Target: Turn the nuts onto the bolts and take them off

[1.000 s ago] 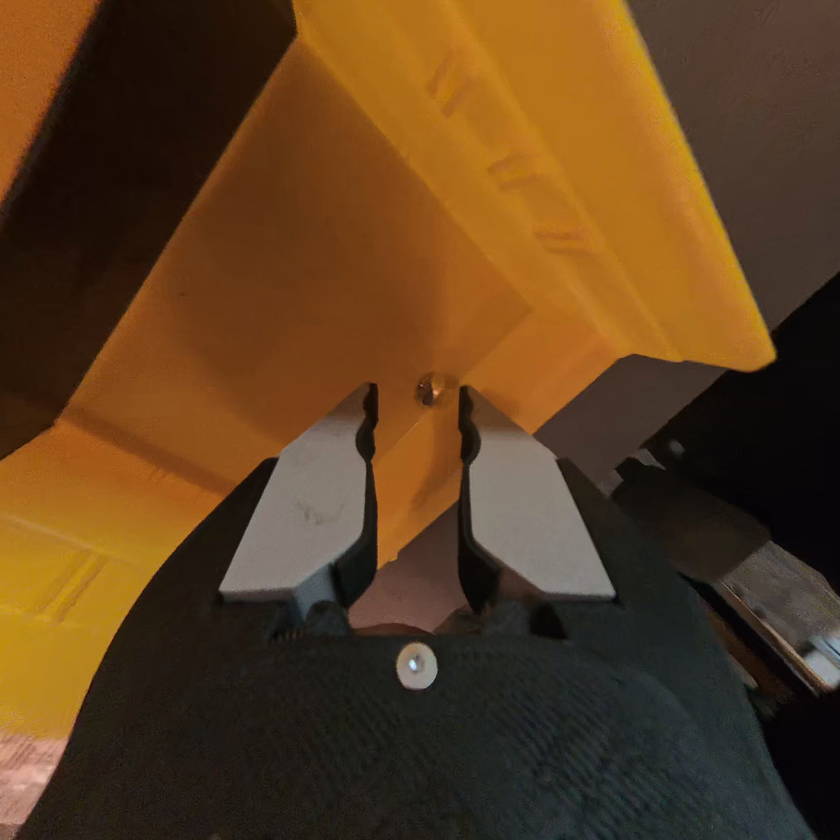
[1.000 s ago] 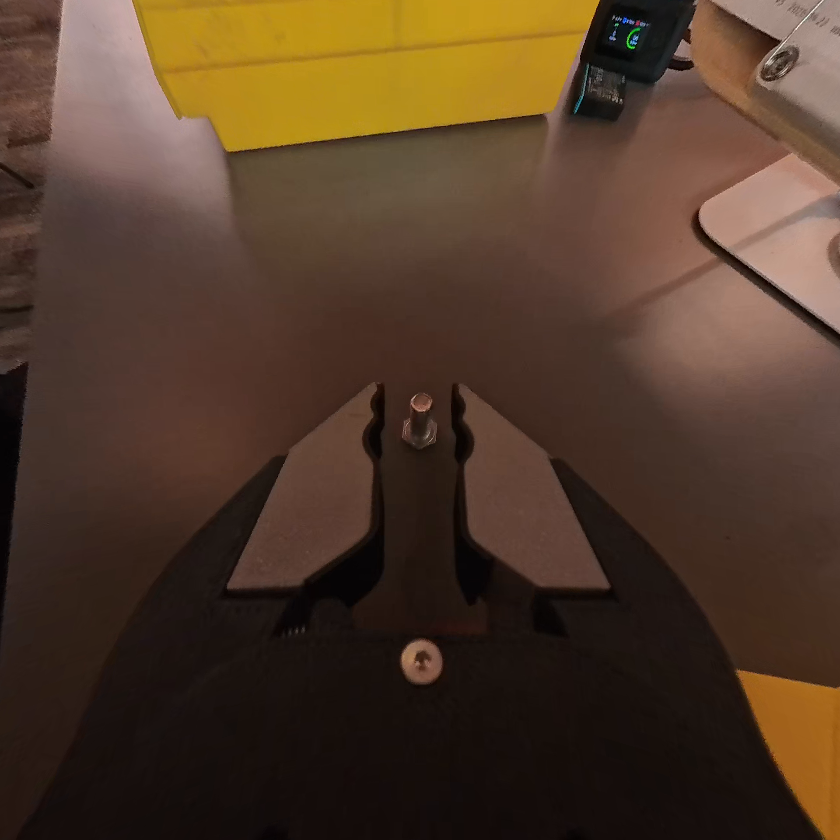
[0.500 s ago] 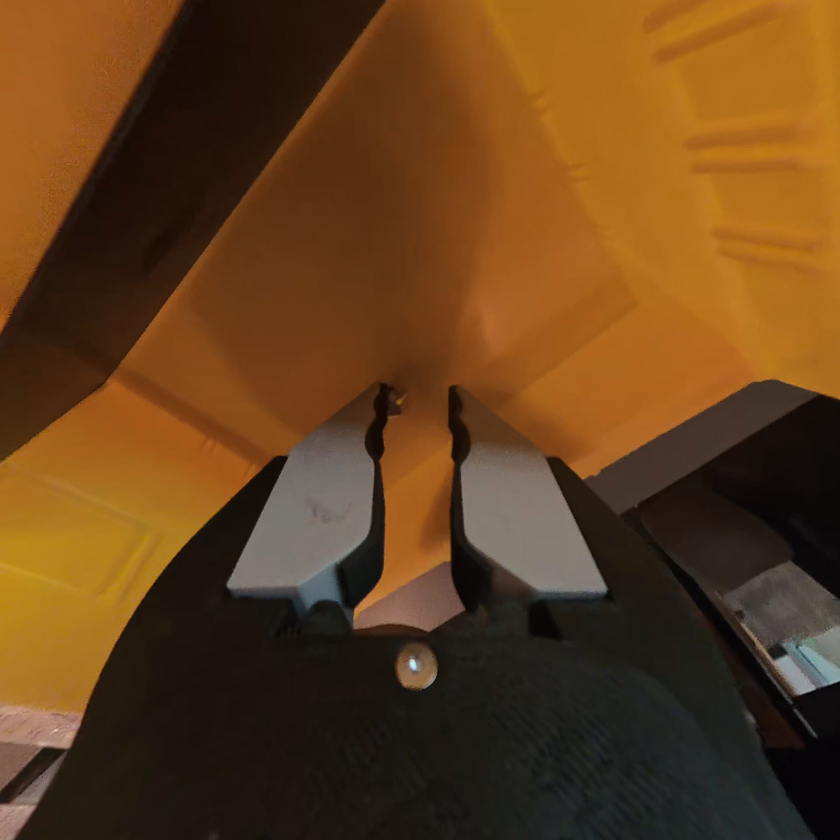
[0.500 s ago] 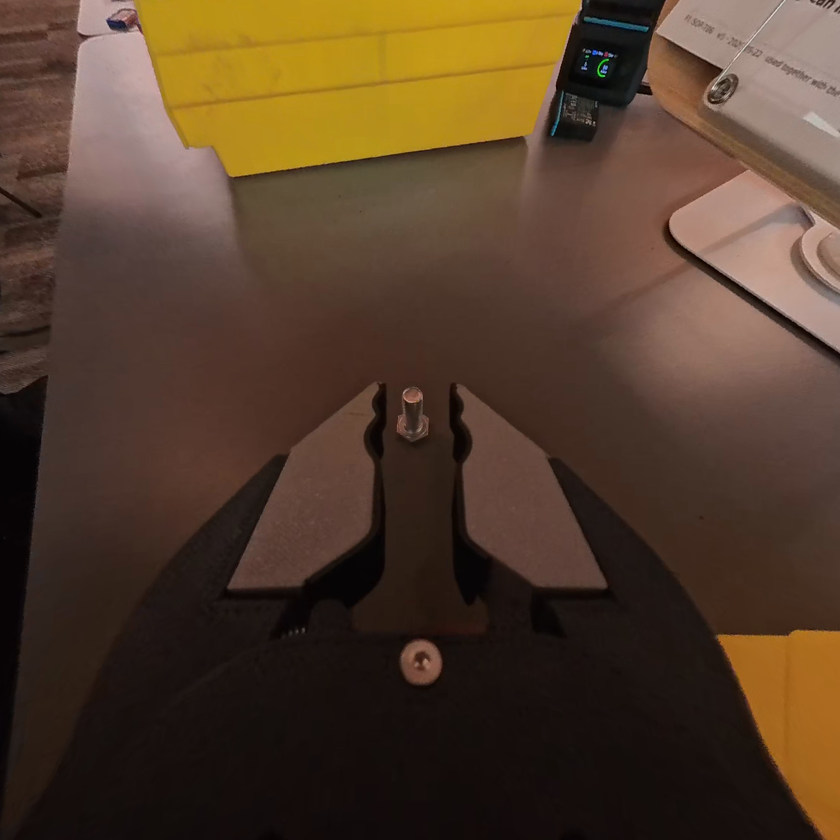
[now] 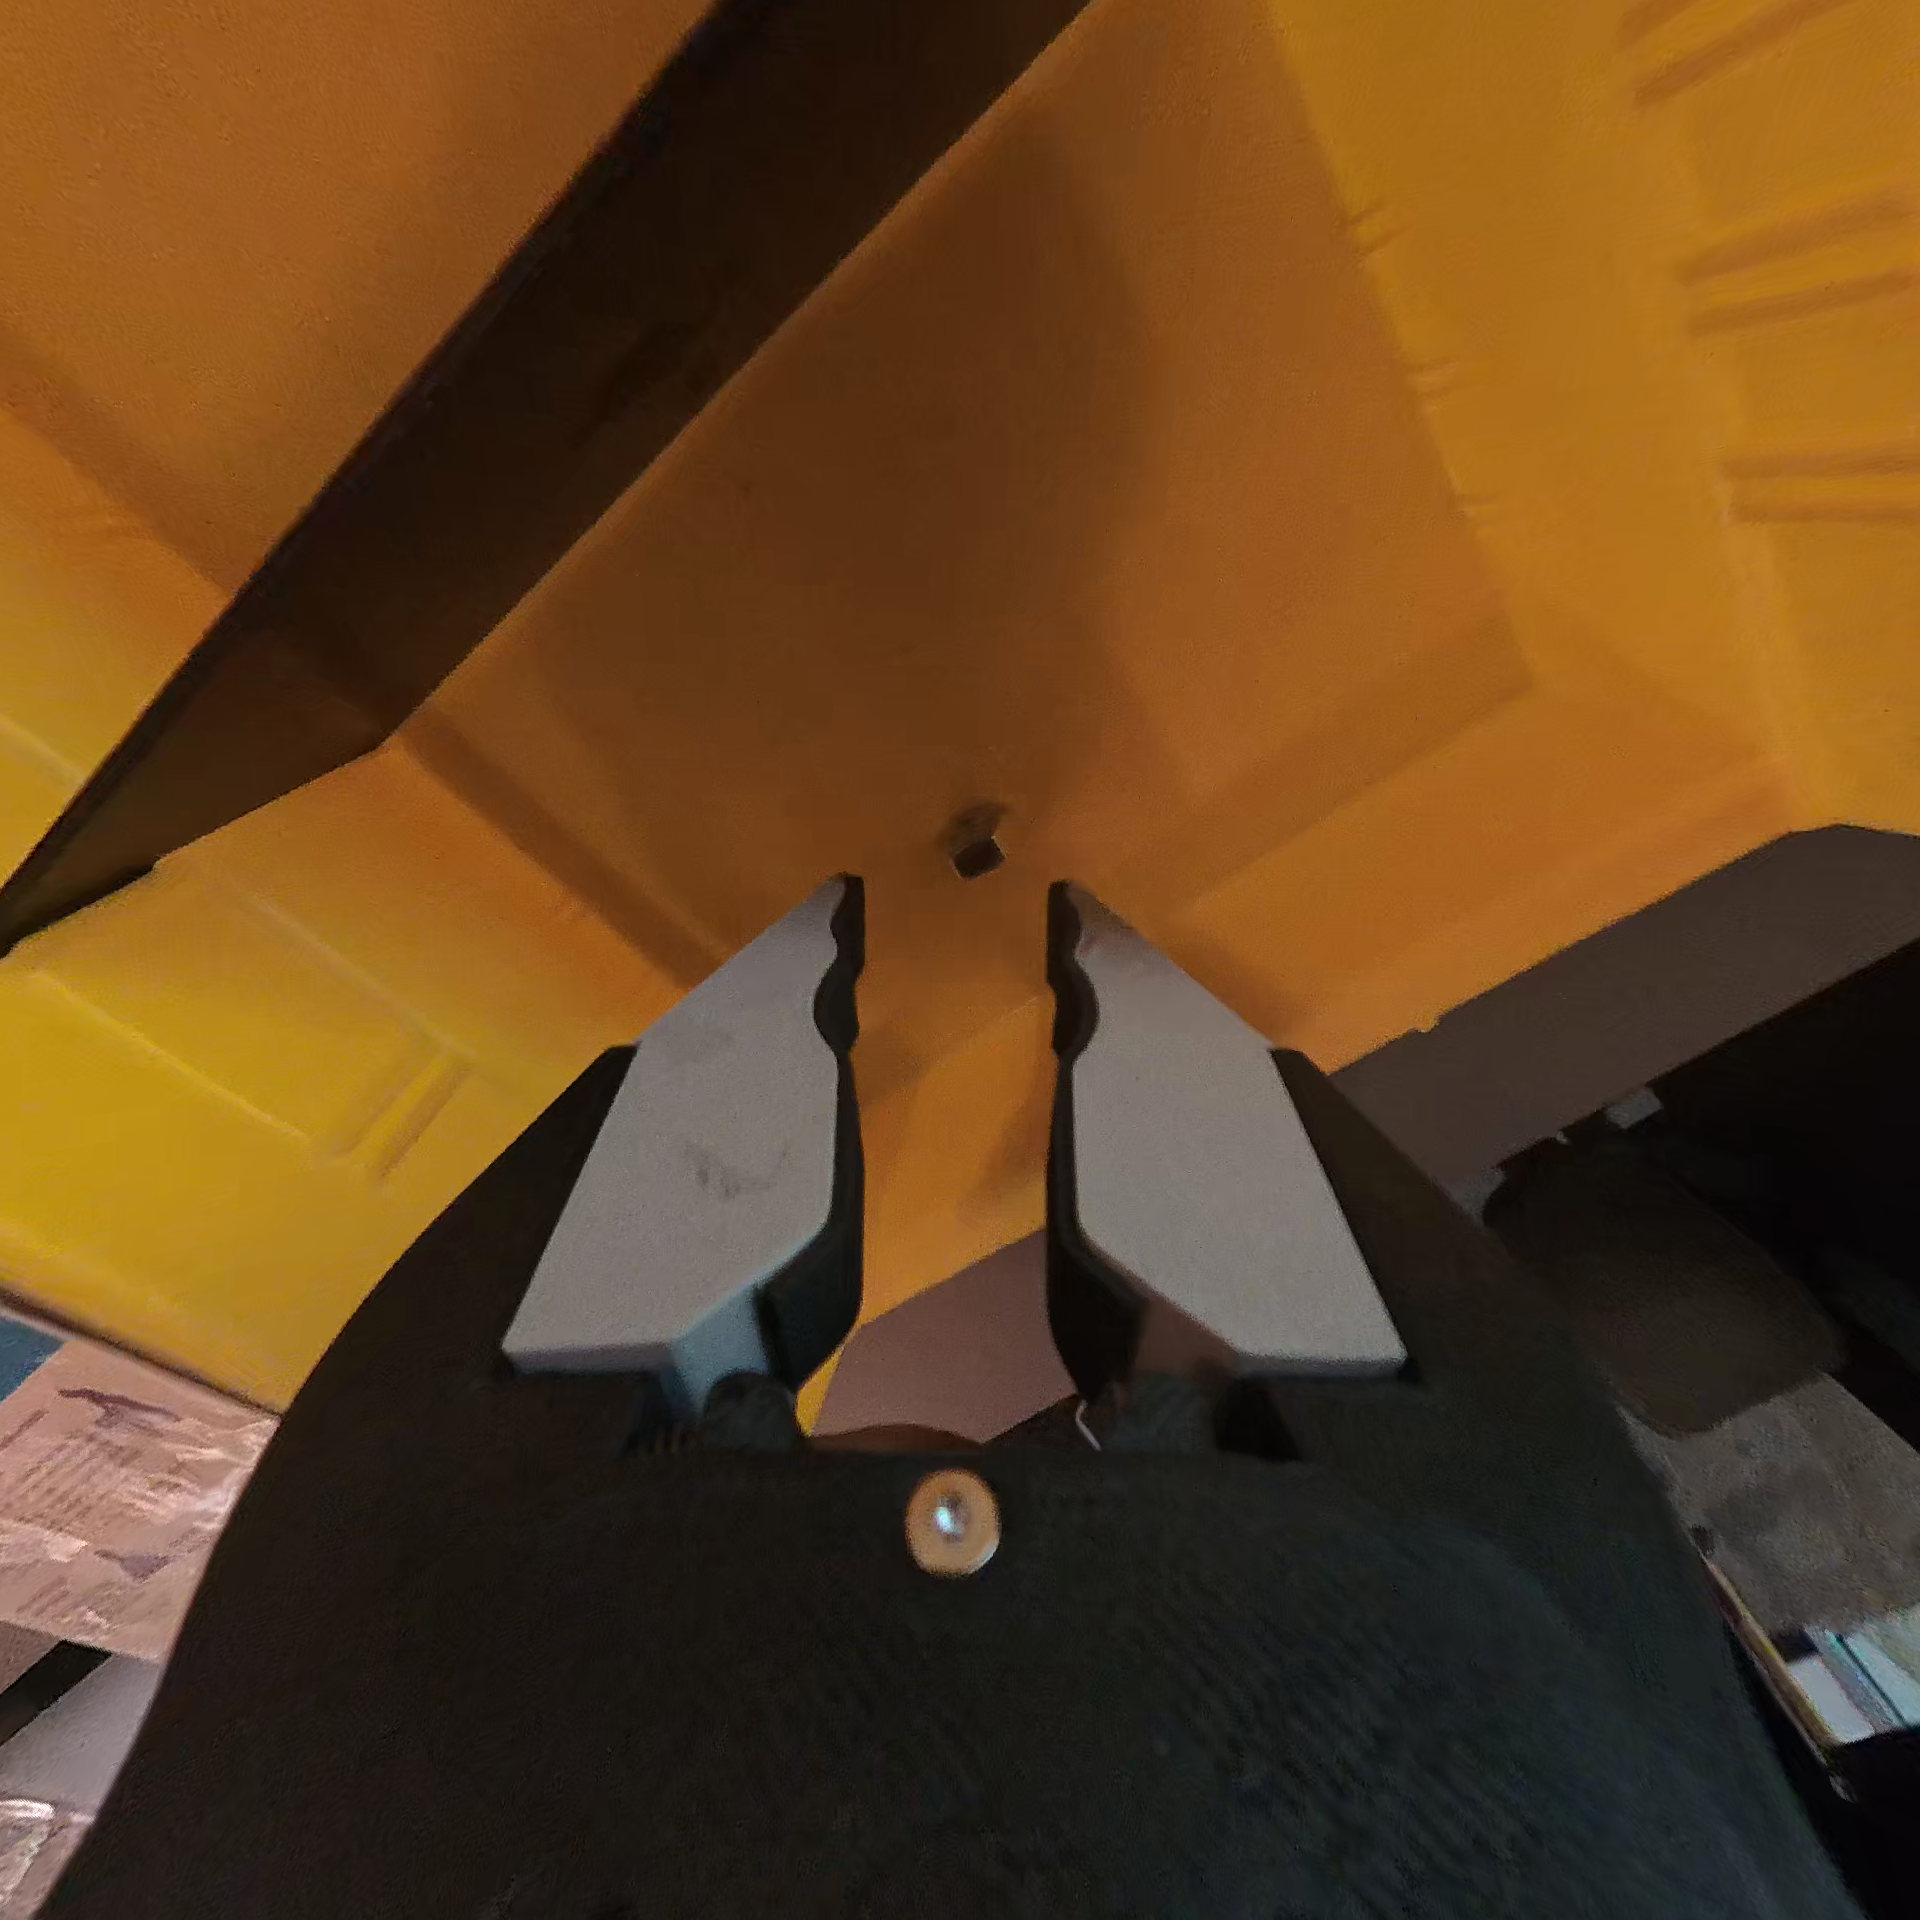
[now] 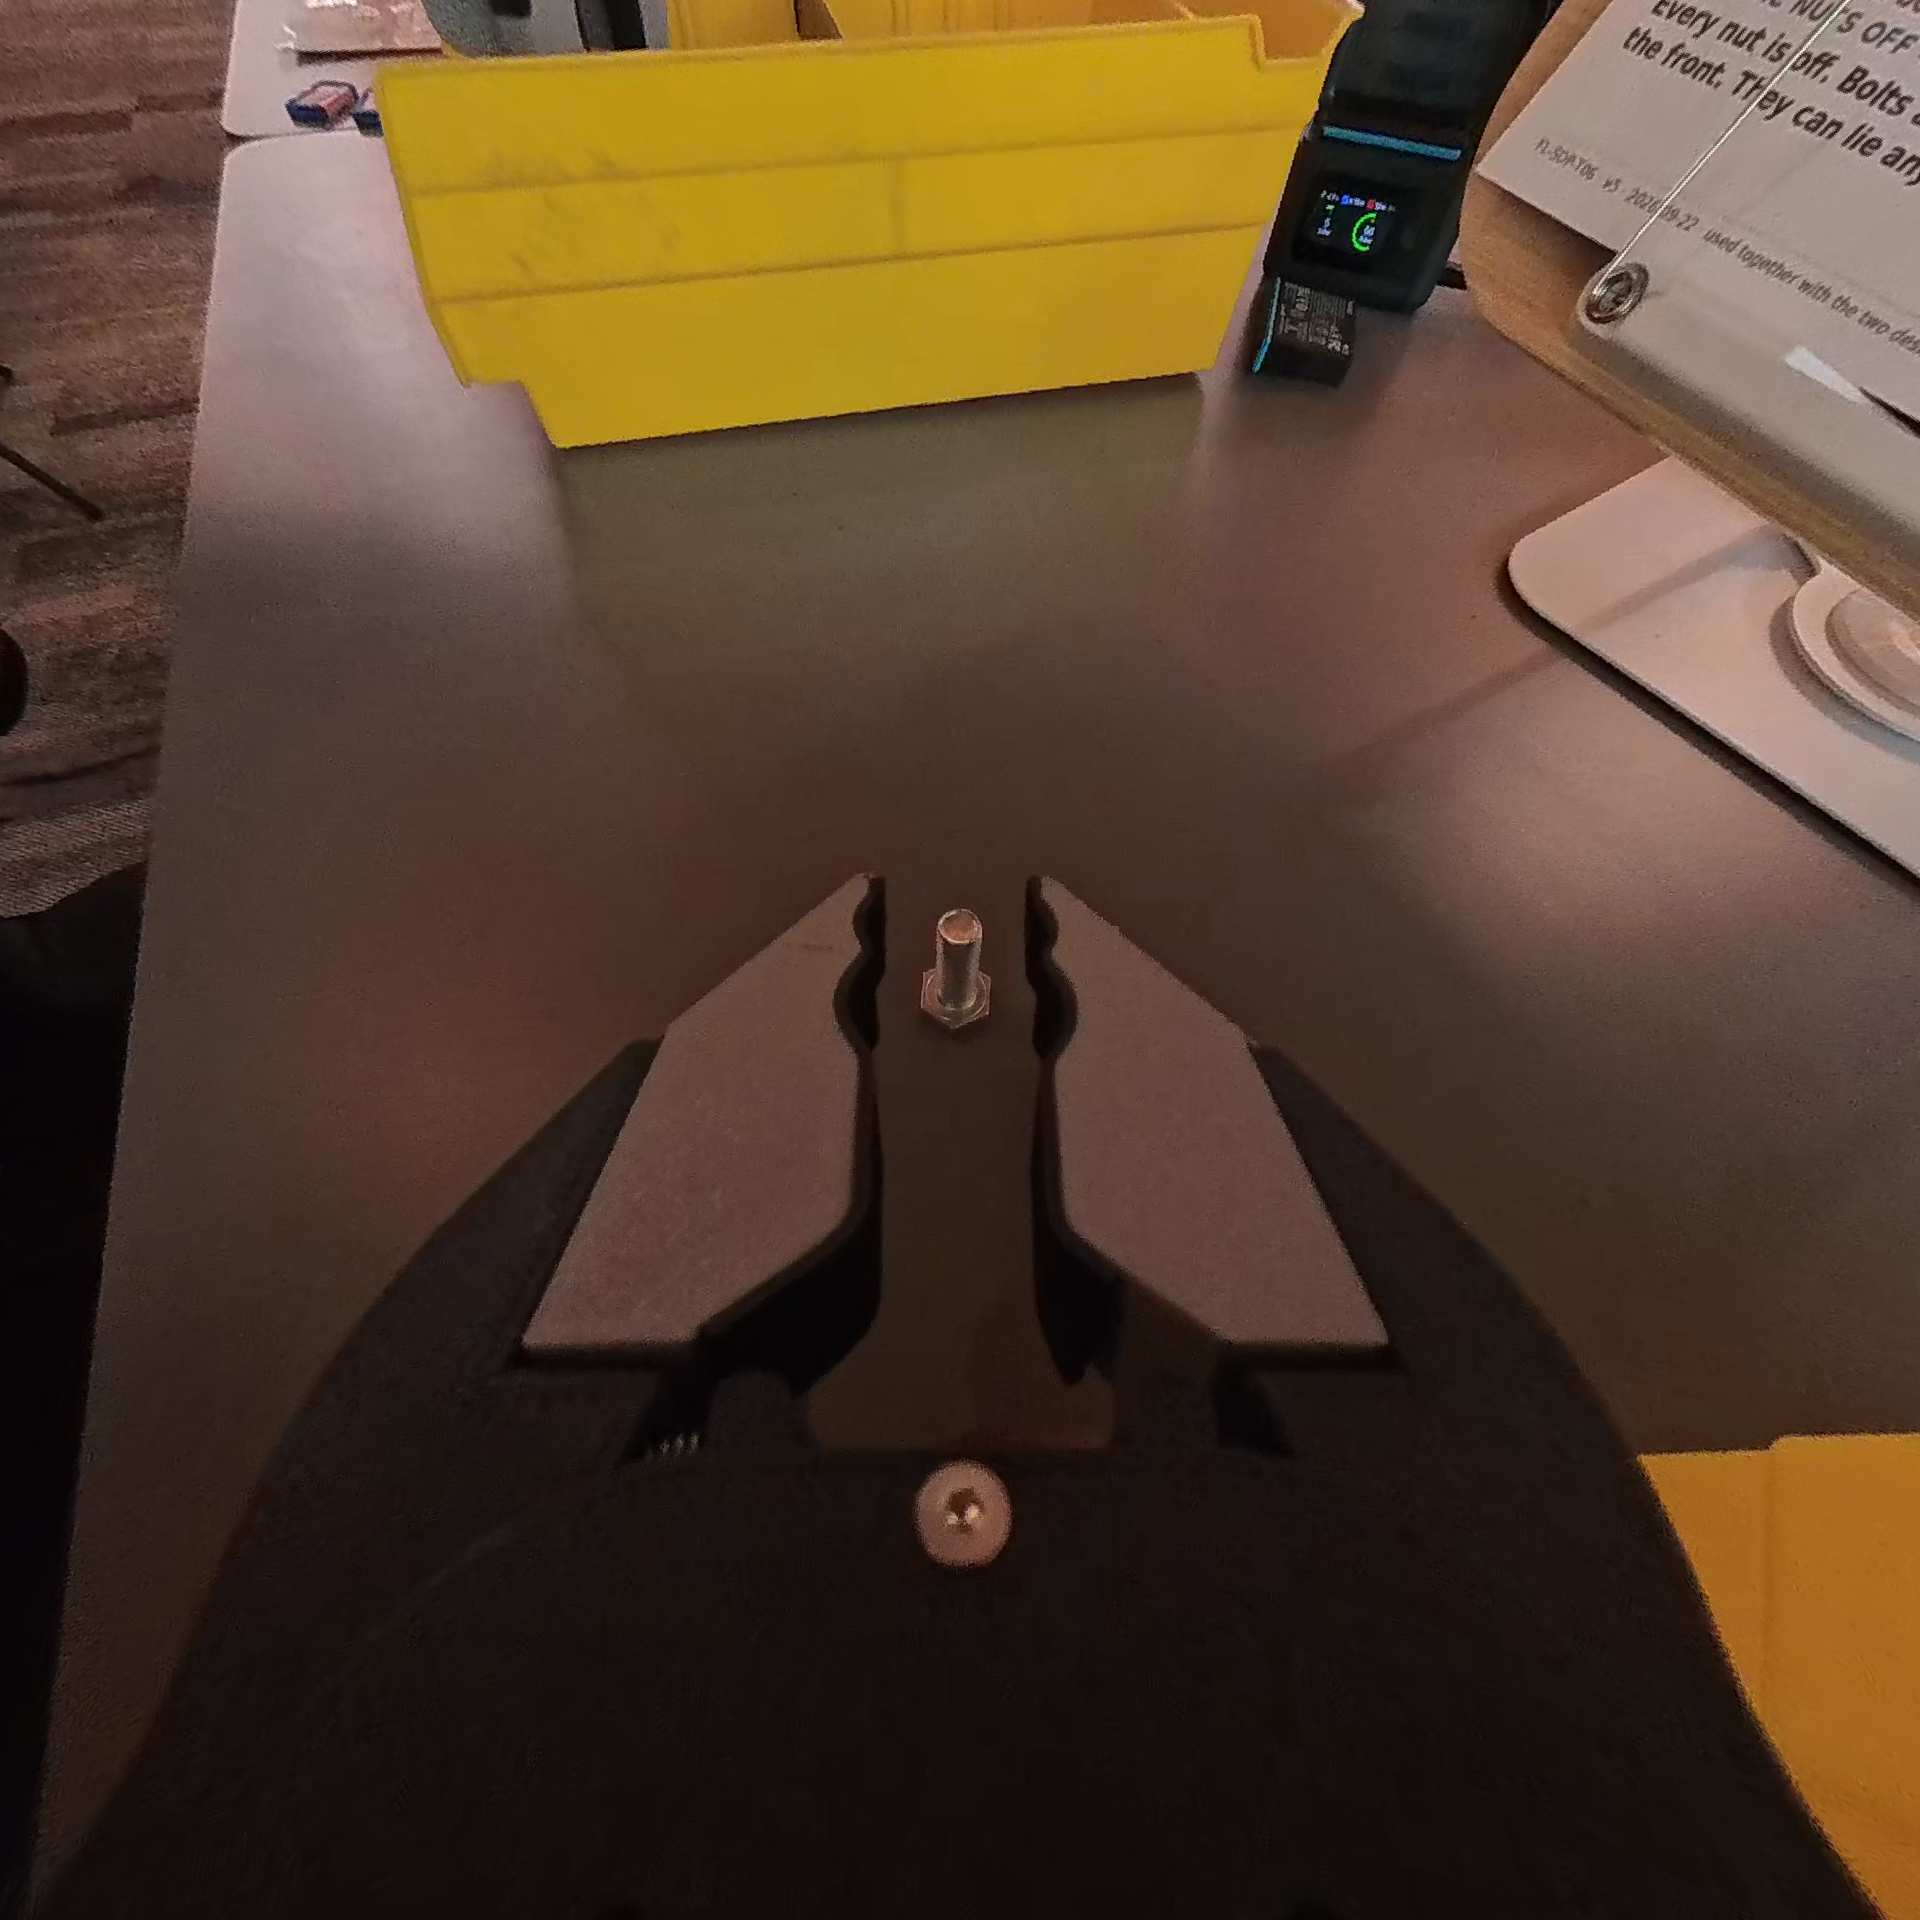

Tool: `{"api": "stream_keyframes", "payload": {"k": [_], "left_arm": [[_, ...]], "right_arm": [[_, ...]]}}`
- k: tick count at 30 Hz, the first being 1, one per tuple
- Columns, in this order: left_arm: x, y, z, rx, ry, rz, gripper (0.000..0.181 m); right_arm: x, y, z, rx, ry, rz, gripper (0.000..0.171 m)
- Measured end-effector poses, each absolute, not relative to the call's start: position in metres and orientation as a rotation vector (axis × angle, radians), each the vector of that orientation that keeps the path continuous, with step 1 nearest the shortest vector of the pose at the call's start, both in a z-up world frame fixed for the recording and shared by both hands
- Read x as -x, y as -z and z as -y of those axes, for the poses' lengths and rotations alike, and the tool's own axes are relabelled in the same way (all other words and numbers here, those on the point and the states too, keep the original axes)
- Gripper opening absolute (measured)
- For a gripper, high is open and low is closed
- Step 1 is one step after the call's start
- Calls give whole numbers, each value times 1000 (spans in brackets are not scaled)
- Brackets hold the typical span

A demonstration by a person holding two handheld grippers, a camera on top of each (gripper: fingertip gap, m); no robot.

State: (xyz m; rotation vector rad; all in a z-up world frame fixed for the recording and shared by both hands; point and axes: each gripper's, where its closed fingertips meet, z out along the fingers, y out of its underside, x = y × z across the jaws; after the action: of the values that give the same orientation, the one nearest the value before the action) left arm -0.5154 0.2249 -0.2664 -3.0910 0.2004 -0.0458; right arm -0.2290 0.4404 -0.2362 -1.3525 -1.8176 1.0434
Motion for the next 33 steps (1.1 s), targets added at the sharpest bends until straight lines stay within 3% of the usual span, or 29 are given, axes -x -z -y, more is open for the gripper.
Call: {"api": "stream_keyframes", "payload": {"k": [7, 10, 13, 17, 21, 27, 33], "left_arm": [[505, 286, -220, 3134, 42, -310, 6], [506, 280, -220, 3122, -35, -321, 6], [513, 252, -226, 3056, -140, -278, 6], [508, 176, -255, 2791, -241, -209, 6], [416, 129, -295, 2532, -64, -370, 6], [259, 215, -335, 2572, 336, -648, 6], [239, 281, -379, 2714, 479, -553, 6]], "right_arm": [[228, 232, -439, 1333, -1043, 1808, 24], [227, 230, -440, 1316, -1036, 1802, 23], [227, 229, -441, 1317, -1035, 1794, 21], [228, 227, -445, 1329, -1043, 1763, 20], [227, 220, -452, 1322, -1039, 1714, 21], [225, 220, -473, 1372, -1030, 1625, 21], [226, 235, -482, 1433, -992, 1628, 21]]}}
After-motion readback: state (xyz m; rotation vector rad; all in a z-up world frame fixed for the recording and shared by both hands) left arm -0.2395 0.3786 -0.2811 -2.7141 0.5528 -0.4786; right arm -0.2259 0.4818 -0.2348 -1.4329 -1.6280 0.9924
